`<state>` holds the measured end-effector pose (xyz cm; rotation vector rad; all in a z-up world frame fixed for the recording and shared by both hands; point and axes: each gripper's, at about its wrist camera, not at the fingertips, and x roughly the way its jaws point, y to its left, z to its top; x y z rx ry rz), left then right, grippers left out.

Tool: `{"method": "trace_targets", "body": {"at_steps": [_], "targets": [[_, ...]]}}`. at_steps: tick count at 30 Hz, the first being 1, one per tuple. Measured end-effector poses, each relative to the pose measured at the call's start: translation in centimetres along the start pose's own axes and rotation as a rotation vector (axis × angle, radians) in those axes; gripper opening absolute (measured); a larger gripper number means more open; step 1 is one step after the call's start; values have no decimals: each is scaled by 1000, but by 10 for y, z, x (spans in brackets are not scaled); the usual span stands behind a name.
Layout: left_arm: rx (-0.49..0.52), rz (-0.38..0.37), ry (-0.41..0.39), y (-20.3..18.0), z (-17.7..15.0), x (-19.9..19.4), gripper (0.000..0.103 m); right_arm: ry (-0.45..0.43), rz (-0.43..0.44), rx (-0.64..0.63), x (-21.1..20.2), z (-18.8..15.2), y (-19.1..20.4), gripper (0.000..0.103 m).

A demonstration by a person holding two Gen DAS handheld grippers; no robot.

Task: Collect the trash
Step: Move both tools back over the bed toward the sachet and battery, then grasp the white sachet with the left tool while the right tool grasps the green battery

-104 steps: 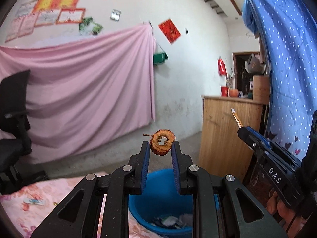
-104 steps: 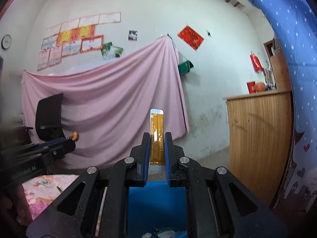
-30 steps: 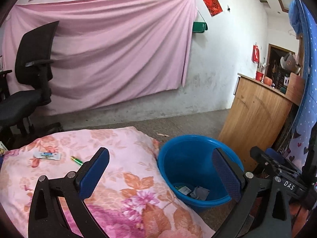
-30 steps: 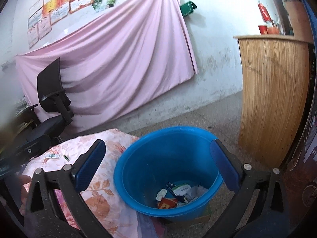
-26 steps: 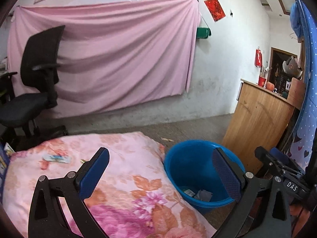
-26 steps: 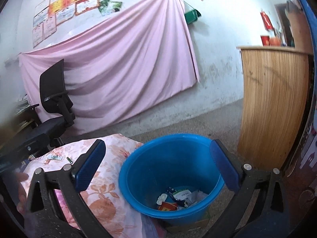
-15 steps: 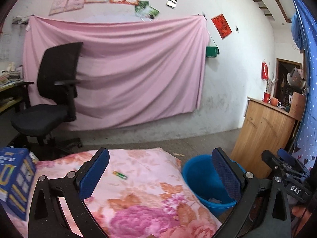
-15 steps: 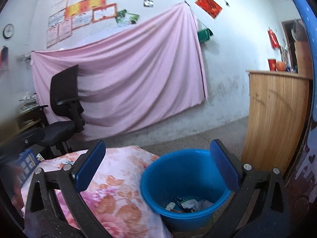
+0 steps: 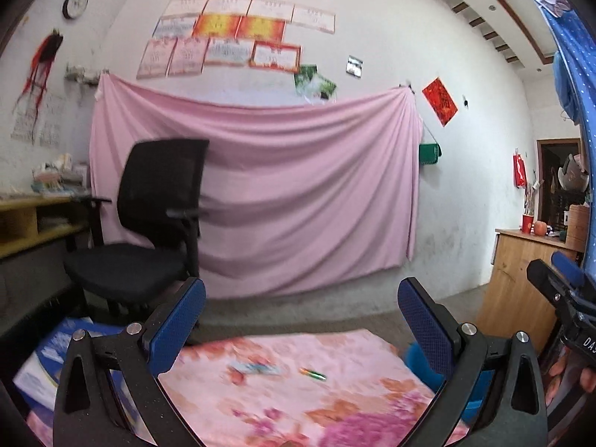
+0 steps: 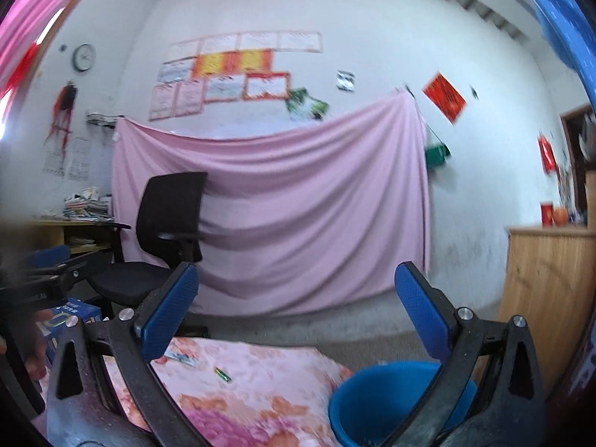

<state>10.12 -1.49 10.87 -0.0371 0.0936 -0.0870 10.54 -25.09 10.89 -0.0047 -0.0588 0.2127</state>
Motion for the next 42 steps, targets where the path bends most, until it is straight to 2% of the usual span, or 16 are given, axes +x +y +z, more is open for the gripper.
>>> {"method": "trace_targets", "body": {"at_steps": [3, 6, 11, 17, 21, 25, 29, 30, 32, 33, 34, 35, 39, 42], "targets": [[26, 27, -35, 17, 0, -3, 101, -32, 26, -34, 5, 3, 18, 103], [1, 31, -33, 32, -3, 5, 101, -30, 34, -49, 16, 2, 27, 103], [7, 46, 44, 50, -16, 34, 101, 48, 92, -47, 56, -10, 29, 103], [27, 76, 16, 58, -34, 57, 101, 63, 105, -78, 80, -29, 31, 103], [-21, 70, 71, 70, -43, 81, 101, 120, 126, -94, 103, -43, 37, 103], [-7, 90, 152, 74, -56, 105, 101, 269, 206, -82, 134, -60, 36, 103], [36, 98, 277, 71, -78, 133, 100, 430, 250, -84, 161, -82, 35, 103], [51, 105, 319, 71, -85, 142, 99, 488, 266, -78, 171, -89, 34, 97], [61, 109, 402, 72, -96, 157, 86, 591, 288, -67, 189, -102, 33, 92], [56, 112, 454, 74, -102, 167, 73, 633, 291, -66, 197, -106, 34, 90], [49, 111, 496, 76, -109, 174, 66, 695, 292, -70, 207, -115, 36, 90], [38, 106, 550, 78, -115, 184, 65, 760, 298, -76, 218, -124, 39, 87], [-27, 72, 700, 88, -134, 208, 53, 878, 344, -94, 237, -147, 51, 76], [-87, 48, 752, 98, -142, 219, 52, 940, 399, -91, 245, -161, 62, 73]]}}
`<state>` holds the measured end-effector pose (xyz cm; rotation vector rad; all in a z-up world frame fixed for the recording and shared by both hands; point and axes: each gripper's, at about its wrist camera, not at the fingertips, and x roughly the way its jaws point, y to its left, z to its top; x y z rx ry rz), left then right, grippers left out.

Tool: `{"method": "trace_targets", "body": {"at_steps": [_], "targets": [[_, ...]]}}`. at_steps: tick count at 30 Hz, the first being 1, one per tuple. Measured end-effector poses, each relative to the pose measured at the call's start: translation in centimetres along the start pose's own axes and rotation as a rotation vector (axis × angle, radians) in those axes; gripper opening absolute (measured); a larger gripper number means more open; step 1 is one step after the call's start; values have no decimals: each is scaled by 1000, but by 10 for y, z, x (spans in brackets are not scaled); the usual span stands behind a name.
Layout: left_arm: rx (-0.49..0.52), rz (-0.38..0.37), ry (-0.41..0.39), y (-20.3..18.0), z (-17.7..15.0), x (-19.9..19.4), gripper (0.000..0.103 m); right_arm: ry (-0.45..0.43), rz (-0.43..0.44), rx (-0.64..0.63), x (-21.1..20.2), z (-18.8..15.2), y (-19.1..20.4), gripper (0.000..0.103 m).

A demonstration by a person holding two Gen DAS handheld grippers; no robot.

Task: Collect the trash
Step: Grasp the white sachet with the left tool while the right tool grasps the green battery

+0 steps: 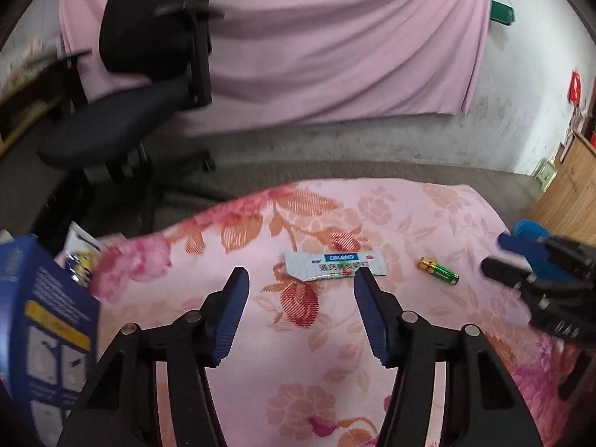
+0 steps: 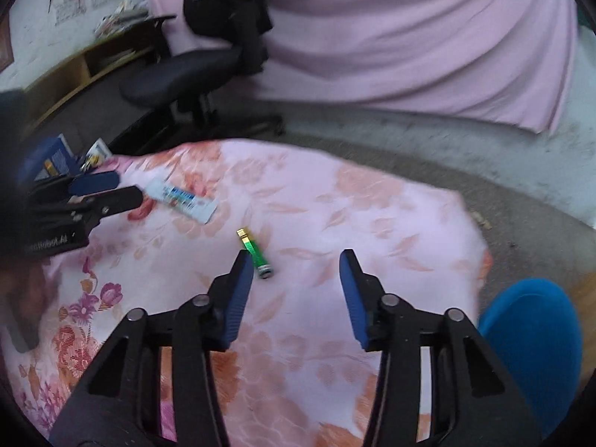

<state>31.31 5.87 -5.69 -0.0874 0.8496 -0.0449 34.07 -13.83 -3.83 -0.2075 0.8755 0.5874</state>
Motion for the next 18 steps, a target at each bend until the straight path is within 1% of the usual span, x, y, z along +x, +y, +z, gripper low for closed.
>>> {"method": "trace_targets", "body": {"at_steps": [2, 3, 4, 6, 8, 10, 12, 16, 18], "targets": [[-43, -44, 38, 10, 3, 11, 43, 41, 16, -11, 12, 1, 5, 73], [-67, -53, 63, 15, 4, 18, 32, 58, 20, -16, 17, 3, 8, 71], [-83, -62, 82, 18, 5, 22, 26, 77, 27, -23, 22, 3, 11, 69], [-110, -89, 91, 24, 9, 23, 25, 97, 35, -32, 28, 5, 15, 62], [-111, -123, 89, 26, 12, 22, 25, 106, 37, -38, 31, 5, 17, 60], [-116, -134, 103, 28, 13, 23, 20, 109, 42, -41, 32, 5, 17, 57], [-129, -148, 115, 30, 14, 26, 19, 112, 46, -42, 31, 5, 16, 50], [-152, -150, 119, 36, 16, 30, 4, 124, 61, -24, 30, 3, 11, 48], [-157, -166, 113, 38, 17, 31, 2, 128, 62, -19, 28, 2, 11, 45]]}}
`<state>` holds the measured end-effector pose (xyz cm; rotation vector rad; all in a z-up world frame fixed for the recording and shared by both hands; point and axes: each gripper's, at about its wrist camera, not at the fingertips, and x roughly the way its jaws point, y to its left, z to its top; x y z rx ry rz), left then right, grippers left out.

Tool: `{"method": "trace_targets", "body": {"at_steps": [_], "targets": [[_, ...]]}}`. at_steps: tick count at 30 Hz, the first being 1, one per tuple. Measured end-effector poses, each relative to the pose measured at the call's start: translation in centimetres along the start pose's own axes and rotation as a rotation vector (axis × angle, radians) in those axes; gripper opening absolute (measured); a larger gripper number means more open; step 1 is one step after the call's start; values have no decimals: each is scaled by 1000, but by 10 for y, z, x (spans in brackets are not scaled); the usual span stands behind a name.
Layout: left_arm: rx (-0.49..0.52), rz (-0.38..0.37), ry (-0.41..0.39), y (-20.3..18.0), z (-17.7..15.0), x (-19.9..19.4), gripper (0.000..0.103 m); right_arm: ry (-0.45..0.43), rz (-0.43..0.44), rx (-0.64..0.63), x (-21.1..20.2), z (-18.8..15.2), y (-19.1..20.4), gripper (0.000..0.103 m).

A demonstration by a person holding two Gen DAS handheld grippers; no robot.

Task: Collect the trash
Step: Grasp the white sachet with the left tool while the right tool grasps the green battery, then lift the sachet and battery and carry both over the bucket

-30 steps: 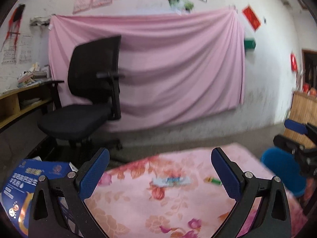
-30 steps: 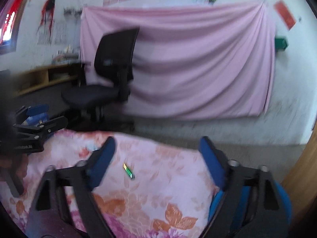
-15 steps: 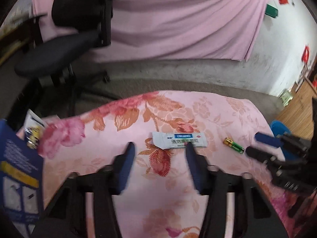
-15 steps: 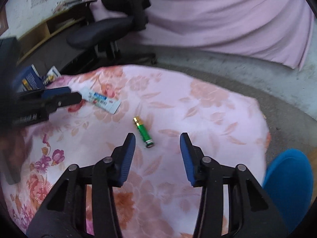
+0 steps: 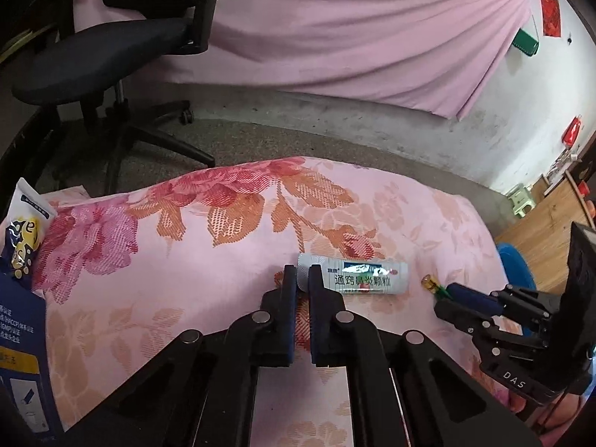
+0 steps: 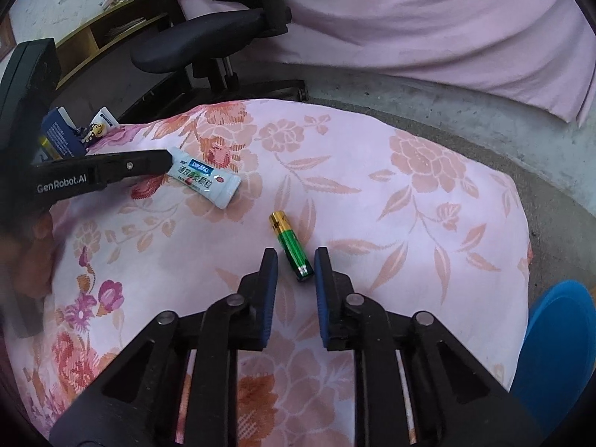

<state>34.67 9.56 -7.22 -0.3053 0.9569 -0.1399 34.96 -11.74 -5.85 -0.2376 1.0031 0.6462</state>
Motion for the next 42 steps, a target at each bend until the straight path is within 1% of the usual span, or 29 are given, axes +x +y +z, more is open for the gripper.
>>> {"method": "trace_targets", "body": {"at_steps": [2, 6, 10, 15, 17, 21, 25, 31, 35, 37, 39, 42], "targets": [[-2, -19, -10, 0, -1, -3, 1, 4, 0, 3, -4, -4, -1, 40], [8, -38, -36, -3, -3, -11, 0, 3, -8, 11, -13, -14, -2, 39], [14, -37, -71, -12, -13, -24, 0, -11, -12, 33, -24, -25, -3, 39], [60, -34, -163, -33, -26, -51, 0, -72, -12, 68, -43, -38, 2, 38], [98, -29, -206, -46, -34, -63, 0, -110, -5, 89, -53, -44, 4, 38], [174, -17, -278, -72, -49, -82, 0, -154, 5, 123, -68, -57, 7, 38], [200, -22, -305, -84, -59, -91, 0, -208, -11, 142, -85, -67, 8, 38], [197, -45, -325, -89, -66, -100, 0, -330, -38, 175, -115, -82, 11, 37], [221, -49, -370, -98, -69, -111, 0, -442, -76, 186, -139, -92, 13, 37], [252, -44, -407, -105, -73, -118, 0, -520, -90, 194, -154, -98, 16, 37], [268, -48, -439, -111, -76, -123, 0, -635, -73, 225, -171, -108, 14, 37], [288, -54, -505, -125, -79, -132, 0, -754, -133, 234, -194, -117, 15, 37]]}}
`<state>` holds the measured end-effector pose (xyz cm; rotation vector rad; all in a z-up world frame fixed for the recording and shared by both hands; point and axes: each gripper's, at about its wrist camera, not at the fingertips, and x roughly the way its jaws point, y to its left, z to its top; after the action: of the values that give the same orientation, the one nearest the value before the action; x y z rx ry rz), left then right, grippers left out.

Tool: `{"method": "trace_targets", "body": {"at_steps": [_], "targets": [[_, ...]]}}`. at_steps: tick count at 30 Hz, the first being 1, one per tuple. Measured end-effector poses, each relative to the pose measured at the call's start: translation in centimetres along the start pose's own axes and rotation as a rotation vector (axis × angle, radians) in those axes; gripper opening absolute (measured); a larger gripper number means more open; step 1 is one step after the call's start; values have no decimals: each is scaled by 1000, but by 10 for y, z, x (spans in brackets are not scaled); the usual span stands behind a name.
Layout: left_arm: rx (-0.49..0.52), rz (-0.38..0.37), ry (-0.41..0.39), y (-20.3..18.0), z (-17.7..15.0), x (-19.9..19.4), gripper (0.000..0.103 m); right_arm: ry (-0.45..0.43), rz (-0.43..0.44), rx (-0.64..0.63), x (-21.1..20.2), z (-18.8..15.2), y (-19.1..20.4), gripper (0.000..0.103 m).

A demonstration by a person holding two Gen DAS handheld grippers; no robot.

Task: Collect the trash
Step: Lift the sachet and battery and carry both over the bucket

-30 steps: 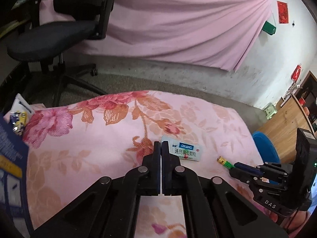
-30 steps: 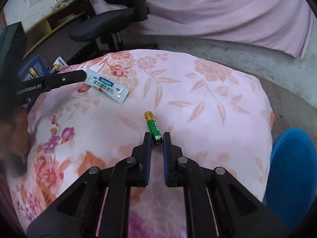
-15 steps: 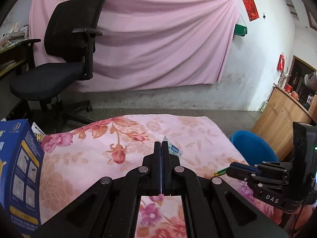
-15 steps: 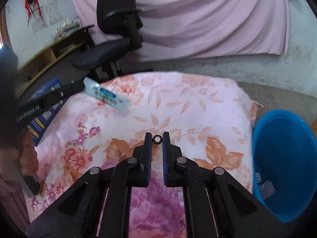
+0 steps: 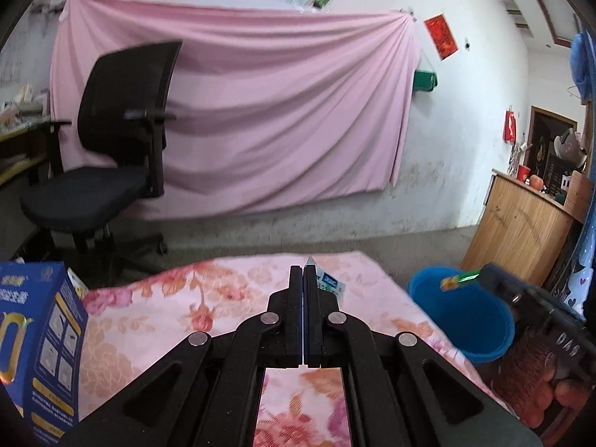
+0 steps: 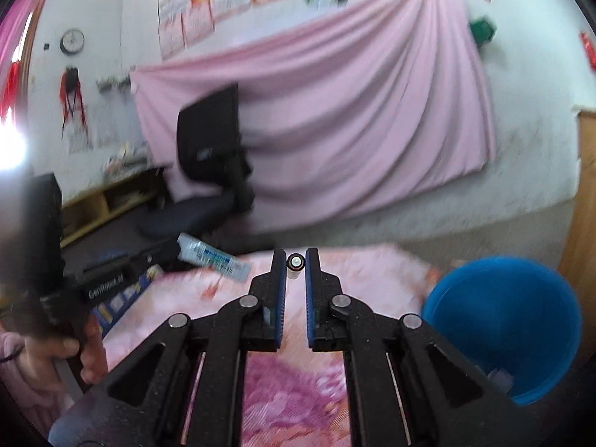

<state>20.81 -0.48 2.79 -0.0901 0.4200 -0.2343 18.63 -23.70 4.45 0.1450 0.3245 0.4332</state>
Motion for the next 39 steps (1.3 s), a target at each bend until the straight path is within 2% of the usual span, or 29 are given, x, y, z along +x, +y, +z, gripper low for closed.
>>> {"method": "trace_targets", "body": {"at_steps": [8, 15, 21, 25, 32, 39], "targets": [[84, -32, -204, -50, 24, -31, 0, -260, -141, -101, -56, 33, -7, 37], [135, -122, -315, -105, 43, -32, 0, -398, -239, -99, -93, 46, -33, 37], [174, -178, -347, -157, 45, -27, 0, -407, -315, -76, -110, 42, -61, 37], [202, -211, -337, -189, 41, -14, 0, -399, -351, -42, -115, 34, -80, 37], [242, -254, -276, -231, 27, 14, 0, -347, -394, 17, -116, 15, -113, 37], [285, -276, -148, -252, 11, 46, 0, -238, -401, 59, -108, -5, -134, 37]]}}
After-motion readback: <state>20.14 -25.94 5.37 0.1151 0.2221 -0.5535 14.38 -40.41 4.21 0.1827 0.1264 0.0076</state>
